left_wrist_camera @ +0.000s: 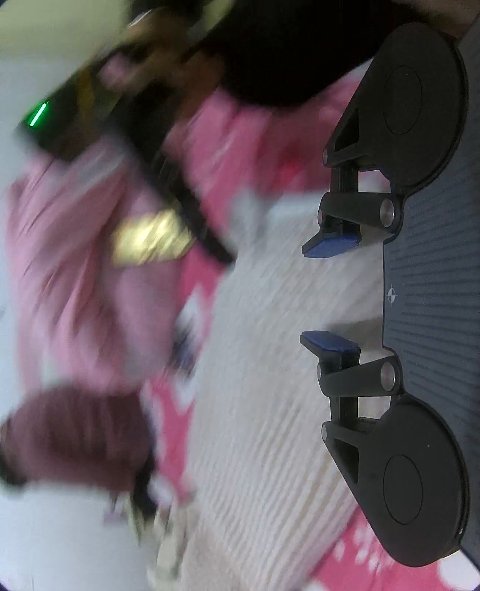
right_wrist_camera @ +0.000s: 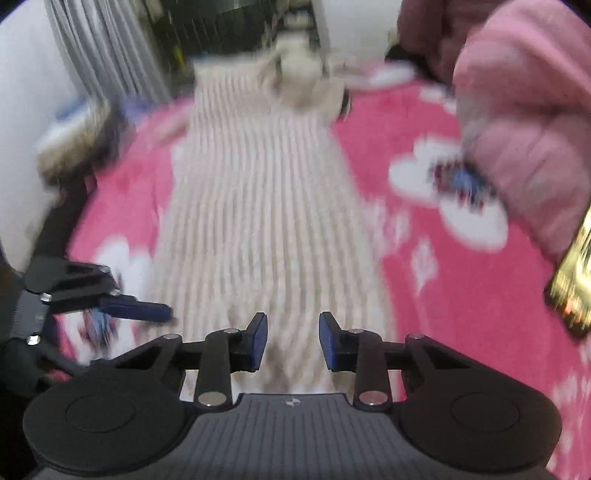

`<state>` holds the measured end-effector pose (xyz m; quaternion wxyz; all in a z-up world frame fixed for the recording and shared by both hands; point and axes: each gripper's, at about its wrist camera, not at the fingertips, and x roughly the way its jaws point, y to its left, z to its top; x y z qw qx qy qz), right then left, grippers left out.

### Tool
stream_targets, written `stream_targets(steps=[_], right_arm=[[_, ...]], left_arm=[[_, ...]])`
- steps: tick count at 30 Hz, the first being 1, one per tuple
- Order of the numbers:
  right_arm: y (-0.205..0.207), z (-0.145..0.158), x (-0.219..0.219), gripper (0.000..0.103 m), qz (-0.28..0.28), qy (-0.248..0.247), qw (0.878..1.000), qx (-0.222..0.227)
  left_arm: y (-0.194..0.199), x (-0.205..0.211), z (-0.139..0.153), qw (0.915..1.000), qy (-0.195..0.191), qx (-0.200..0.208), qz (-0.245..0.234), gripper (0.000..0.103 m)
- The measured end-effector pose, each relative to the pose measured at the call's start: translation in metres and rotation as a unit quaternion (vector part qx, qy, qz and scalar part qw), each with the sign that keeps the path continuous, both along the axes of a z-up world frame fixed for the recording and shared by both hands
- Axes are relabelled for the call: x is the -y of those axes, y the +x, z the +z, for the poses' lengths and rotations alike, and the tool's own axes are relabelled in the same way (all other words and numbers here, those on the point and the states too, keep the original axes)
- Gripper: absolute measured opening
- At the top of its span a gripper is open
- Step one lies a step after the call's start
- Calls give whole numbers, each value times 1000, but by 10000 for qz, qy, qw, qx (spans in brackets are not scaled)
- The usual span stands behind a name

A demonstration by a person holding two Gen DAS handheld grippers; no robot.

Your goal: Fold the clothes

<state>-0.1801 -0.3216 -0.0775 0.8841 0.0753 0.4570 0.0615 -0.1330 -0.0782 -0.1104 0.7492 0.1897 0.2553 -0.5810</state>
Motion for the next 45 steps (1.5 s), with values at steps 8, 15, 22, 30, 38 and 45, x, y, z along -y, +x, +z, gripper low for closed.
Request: stream_targets(steps=[8, 15, 22, 30, 38, 45], right_arm=[[-5, -1, -25, 32, -501, -479, 9976, 45], [-2, -30, -33, 39, -784, -821, 9935, 72], [6, 30, -36, 38, -947, -695, 9895, 842], [49, -41, -17, 39, -1089, -600, 9909, 520], [47, -39, -11, 40, -1198, -355, 9902, 621], [54, -10, -17, 38, -959, -648, 9909, 683]], left_arm=[[-14, 5, -24, 9994, 284, 177, 43, 44], [-19, 6, -23, 9994, 256, 185, 149, 44], [-18, 6, -23, 9995, 216, 136, 206, 44], [-14, 2, -11, 9994, 217, -26, 252, 44], [58, -10, 32, 9932, -284, 31, 1130, 44], [84, 4, -25, 9871, 336, 207, 1549, 44]])
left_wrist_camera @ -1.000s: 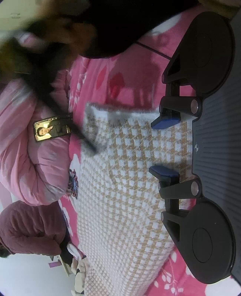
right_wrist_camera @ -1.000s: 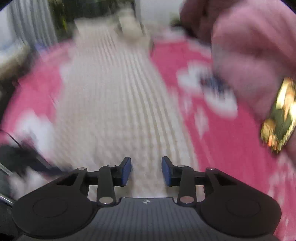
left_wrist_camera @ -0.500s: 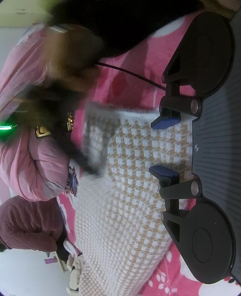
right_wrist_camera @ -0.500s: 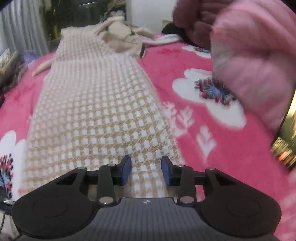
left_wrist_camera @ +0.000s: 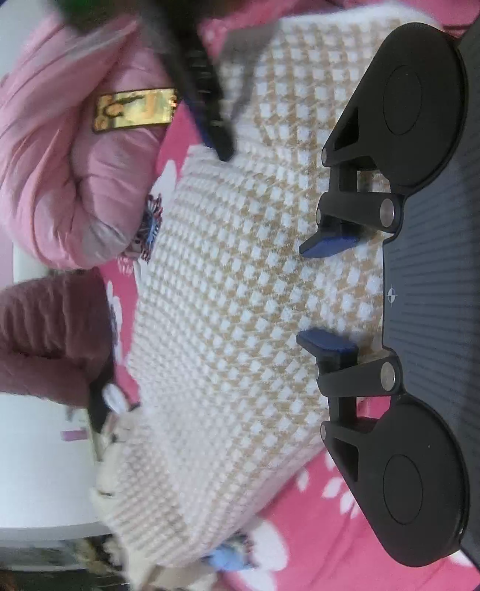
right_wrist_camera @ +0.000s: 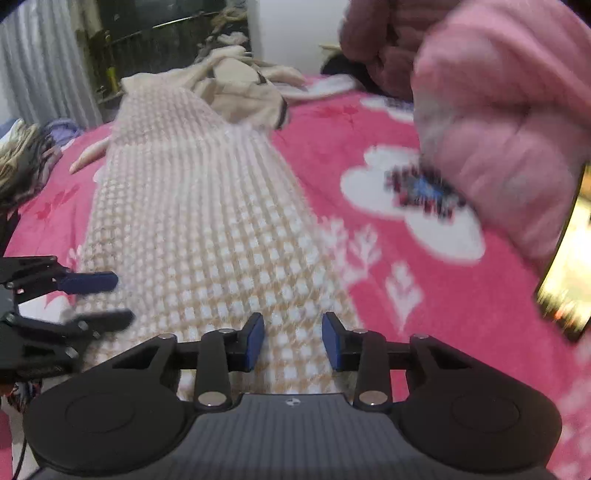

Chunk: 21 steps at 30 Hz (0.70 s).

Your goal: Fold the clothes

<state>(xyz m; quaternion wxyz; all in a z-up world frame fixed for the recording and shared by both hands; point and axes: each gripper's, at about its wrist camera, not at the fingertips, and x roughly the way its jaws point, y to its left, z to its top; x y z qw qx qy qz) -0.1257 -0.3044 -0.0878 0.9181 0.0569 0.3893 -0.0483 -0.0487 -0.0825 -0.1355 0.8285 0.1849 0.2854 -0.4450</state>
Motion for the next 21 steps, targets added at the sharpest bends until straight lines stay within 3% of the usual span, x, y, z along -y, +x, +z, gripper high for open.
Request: stream_targets(steps=[3, 7, 11, 14, 17, 19, 21], right_arm=[[10, 37, -6, 38, 230, -58, 9991, 362], [59, 67, -15, 38, 596, 209, 9958, 657], [125, 68, -23, 38, 727, 301, 9949, 635], [168, 50, -26, 37, 743, 239, 9948, 655], [200, 9, -17, 33, 513, 54, 9978, 408], [213, -35, -3, 34, 296, 111, 9995, 68], [205, -45, 4, 33, 248, 303, 9989, 274]], left_arm=[[-1, 7, 6, 9998, 181, -55, -27, 44], [-1, 6, 6, 9998, 187, -77, -34, 44], [0, 2, 5, 9999, 130, -93, 24, 44], [1, 2, 5, 9999, 94, -82, -3, 44], [5, 2, 6, 9998, 113, -135, -120, 44], [10, 1, 10, 9992, 181, -253, -255, 44], [16, -1, 20, 9979, 311, -397, -417, 44]])
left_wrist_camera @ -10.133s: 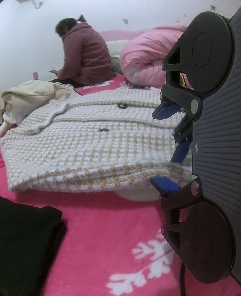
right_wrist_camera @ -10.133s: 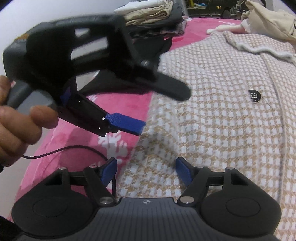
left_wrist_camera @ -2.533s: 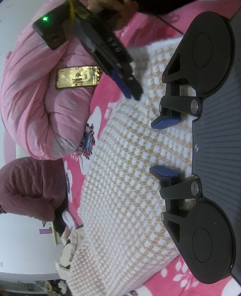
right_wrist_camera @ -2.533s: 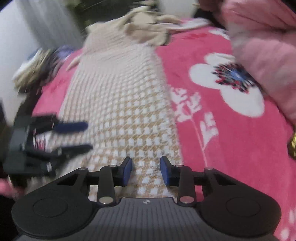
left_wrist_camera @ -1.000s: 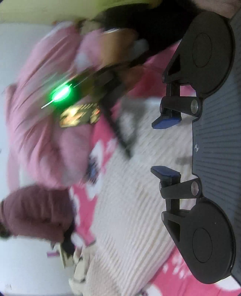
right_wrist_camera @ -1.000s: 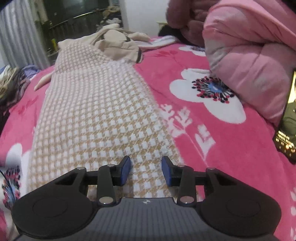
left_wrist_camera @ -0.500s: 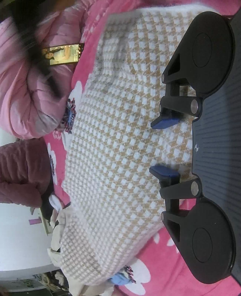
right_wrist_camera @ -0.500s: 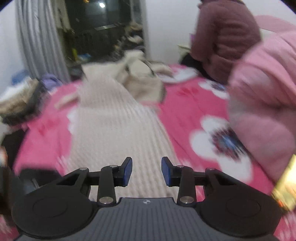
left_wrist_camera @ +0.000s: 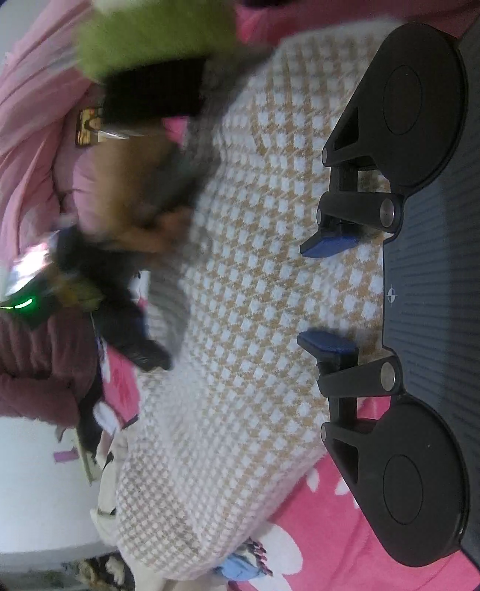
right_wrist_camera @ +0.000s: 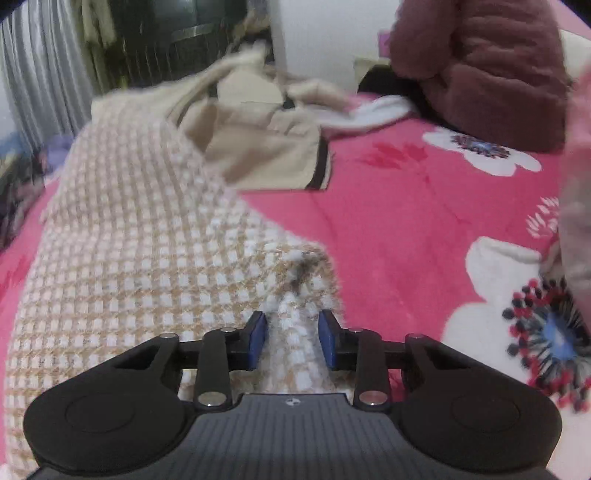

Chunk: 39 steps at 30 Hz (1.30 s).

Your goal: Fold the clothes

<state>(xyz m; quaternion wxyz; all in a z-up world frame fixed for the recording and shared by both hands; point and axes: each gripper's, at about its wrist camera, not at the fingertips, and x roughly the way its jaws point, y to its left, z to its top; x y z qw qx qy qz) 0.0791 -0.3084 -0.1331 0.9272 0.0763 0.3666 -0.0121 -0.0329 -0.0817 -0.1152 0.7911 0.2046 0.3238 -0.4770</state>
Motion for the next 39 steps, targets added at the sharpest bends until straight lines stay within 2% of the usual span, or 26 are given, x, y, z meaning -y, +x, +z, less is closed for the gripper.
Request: stream_targets(steps=[2, 4, 6, 7, 11, 15, 18, 21, 24, 26, 30, 32, 35, 38, 39], right_arm=[[-6, 1, 3, 33, 4, 92, 9999, 95], [-7, 0, 4, 33, 20, 119, 9999, 122], [-6, -1, 6, 34, 17, 200, 9997, 130], [-6, -1, 7, 34, 15, 220, 9997, 139], [-3, 0, 8, 34, 19, 226, 9996, 147], [0, 8, 6, 34, 107, 117, 9999, 68], [1, 31, 2, 34, 218, -45, 9997, 109], [8, 64, -3, 34, 417, 183, 9981, 405], [29, 73, -12, 34, 594, 83, 9968, 524], [48, 57, -16, 34, 621, -165, 9975, 292], [76, 18, -23, 33, 671, -708, 9942, -445], [80, 41, -39, 34, 744, -1014, 9914, -365], [87, 82, -66, 34, 1361, -562, 9890, 122], [108, 101, -104, 33, 2017, -374, 9776, 467], [122, 95, -114, 33, 2081, -430, 9760, 472]], left_arm=[[4, -2, 18, 9985, 386, 99, -383, 44], [13, -5, 41, 9926, 802, 368, -838, 44], [32, -2, 61, 9881, 1080, 473, -985, 44], [44, 1, 67, 9884, 1099, 498, -918, 44], [99, 20, 70, 9957, 733, 541, -154, 45], [137, 23, 20, 9946, 774, 516, 460, 45], [140, 14, 2, 9957, 609, 480, 497, 45], [136, 7, -2, 9962, 430, 576, 486, 45], [133, 0, -8, 9968, 176, 530, 579, 45], [130, -4, -12, 9963, 23, 608, 610, 45], [125, -8, -17, 9944, -298, 701, 732, 46], [124, -11, -19, 9936, -434, 693, 782, 46], [123, -13, -22, 9928, -572, 709, 773, 46], [123, -16, -23, 9919, -716, 662, 818, 46], [122, -17, -24, 9914, -757, 662, 835, 46]])
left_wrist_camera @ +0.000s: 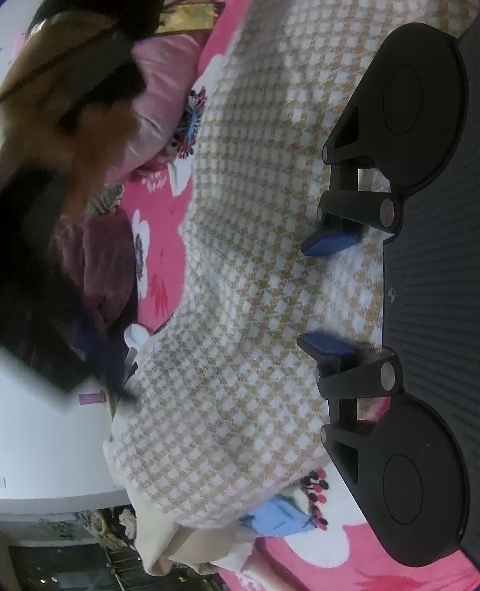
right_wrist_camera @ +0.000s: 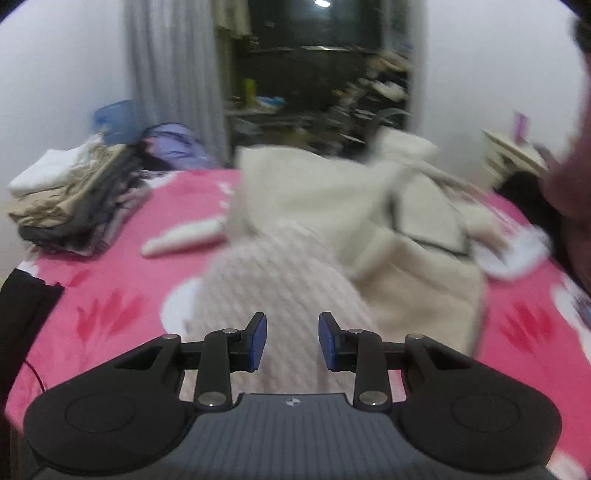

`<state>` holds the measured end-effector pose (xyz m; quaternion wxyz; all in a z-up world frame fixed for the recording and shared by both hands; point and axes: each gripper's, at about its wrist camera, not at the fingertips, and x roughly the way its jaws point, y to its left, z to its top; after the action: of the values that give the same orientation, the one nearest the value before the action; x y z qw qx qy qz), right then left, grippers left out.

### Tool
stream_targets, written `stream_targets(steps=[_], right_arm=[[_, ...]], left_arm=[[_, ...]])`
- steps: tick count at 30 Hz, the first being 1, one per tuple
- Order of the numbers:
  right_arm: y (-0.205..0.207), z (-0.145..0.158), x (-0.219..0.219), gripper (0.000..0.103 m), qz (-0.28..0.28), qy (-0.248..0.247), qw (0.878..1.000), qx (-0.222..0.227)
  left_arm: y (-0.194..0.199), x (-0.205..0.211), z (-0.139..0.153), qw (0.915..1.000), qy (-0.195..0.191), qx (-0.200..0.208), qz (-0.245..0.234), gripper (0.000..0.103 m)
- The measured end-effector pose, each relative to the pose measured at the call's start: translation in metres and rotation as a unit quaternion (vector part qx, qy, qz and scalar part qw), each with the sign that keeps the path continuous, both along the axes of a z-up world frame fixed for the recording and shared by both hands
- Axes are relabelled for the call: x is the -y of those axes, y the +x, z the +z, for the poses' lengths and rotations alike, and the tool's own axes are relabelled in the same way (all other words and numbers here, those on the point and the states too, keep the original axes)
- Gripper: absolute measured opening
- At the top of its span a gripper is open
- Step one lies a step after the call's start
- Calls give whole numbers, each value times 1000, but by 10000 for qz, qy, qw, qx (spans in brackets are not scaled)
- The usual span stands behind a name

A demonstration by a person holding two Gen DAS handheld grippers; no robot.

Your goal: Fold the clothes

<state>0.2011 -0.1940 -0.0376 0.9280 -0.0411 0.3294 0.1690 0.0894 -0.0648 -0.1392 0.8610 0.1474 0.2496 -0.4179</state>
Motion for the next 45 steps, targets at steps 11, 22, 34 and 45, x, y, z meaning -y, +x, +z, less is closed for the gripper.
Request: stream_targets(steps=[11, 22, 34, 45], right_arm=[[67, -49, 6, 33, -378, 114, 9977, -553], [98, -75, -41, 33, 195, 714, 9953, -623], [62, 4, 40, 36, -142, 989, 9926, -694], [59, -49, 45, 38, -447, 439, 9939, -911]], left_arm=[[-5, -3, -7, 9998, -154, 152, -31, 46], [-10, -4, -8, 9992, -18, 390, -37, 46], [-13, -8, -7, 9993, 23, 359, -106, 46], [12, -21, 37, 9985, -455, -224, 211, 46]])
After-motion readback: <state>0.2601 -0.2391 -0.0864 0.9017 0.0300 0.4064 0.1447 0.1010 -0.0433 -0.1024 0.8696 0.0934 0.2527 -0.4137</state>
